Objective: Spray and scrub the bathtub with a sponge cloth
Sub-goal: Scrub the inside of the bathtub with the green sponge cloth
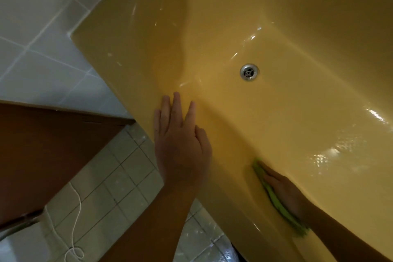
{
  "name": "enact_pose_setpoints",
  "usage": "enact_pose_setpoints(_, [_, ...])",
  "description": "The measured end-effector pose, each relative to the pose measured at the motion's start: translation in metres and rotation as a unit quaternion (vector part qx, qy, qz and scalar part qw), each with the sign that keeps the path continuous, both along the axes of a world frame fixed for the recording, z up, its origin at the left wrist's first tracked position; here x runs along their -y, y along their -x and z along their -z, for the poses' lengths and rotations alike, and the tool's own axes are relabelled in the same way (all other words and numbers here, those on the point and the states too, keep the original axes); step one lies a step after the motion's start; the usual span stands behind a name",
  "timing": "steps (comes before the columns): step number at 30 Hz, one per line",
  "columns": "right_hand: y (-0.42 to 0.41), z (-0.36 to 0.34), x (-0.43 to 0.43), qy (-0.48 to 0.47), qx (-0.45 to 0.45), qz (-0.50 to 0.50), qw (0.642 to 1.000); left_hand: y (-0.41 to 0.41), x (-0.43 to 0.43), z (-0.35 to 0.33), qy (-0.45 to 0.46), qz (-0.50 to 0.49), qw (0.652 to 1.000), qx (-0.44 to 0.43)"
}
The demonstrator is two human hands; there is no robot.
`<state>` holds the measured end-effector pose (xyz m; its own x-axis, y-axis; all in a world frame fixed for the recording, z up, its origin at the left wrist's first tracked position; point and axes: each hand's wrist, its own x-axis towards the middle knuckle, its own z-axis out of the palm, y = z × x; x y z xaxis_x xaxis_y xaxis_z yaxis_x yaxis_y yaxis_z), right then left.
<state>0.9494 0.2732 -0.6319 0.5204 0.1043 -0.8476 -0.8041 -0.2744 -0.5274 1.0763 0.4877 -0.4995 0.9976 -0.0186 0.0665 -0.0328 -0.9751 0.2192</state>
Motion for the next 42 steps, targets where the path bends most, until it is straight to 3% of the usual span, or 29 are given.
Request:
enact_pose_setpoints(3, [-0.008,0.033,-0.005,0.085,-0.066,0.009,0.994,-0.005,-0.004,0.002,0.005,0.002,1.000,0.006])
enact_pose_setpoints(5, [-0.032,0.022,-0.023,0.069,-0.056,0.011,0.996,-0.009,-0.006,0.003,0.013,0.005,1.000,0.010])
enact_pose_setpoints(11, [-0.091,-0.084,-0.072,-0.086,0.140,-0.025,0.986,-0.036,-0.023,0.002,0.019,0.009,1.000,0.010])
enact_pose_setpoints(13, [-0.088,-0.093,-0.072,-0.111,0.166,-0.012,0.980,-0.048,-0.029,0.002,0.018,0.012,1.000,0.009])
enact_pose_setpoints(16, [-0.082,-0.055,-0.059,-0.101,0.109,0.013,0.989,-0.060,-0.036,0.002,0.016,0.023,1.000,0.005])
enact_pose_setpoints(21, [-0.087,0.030,-0.049,0.045,-0.065,-0.016,0.997,-0.071,-0.041,0.001,0.010,0.044,0.999,-0.005])
enact_pose_setpoints(24, [-0.116,0.024,-0.072,0.026,-0.041,-0.012,0.999,-0.077,-0.044,-0.001,0.013,0.057,0.998,-0.006])
enact_pose_setpoints(31, [-0.140,-0.067,-0.097,-0.099,0.100,-0.004,0.990,-0.096,-0.052,0.002,0.019,0.064,0.998,0.012])
enact_pose_setpoints(33, [-0.121,-0.059,-0.085,-0.101,0.079,0.024,0.991,-0.104,-0.055,0.006,0.038,0.049,0.997,0.040])
enact_pose_setpoints(36, [-0.090,-0.020,-0.060,-0.033,0.013,0.035,0.999,-0.114,-0.057,0.010,0.065,0.044,0.993,0.086])
enact_pose_setpoints(40, [-0.069,0.050,-0.042,0.096,-0.119,0.034,0.988,-0.123,-0.061,0.010,0.056,0.062,0.993,0.082])
enact_pose_setpoints(42, [-0.082,0.069,-0.052,0.112,-0.130,0.027,0.985,-0.126,-0.063,0.010,0.044,0.070,0.994,0.076])
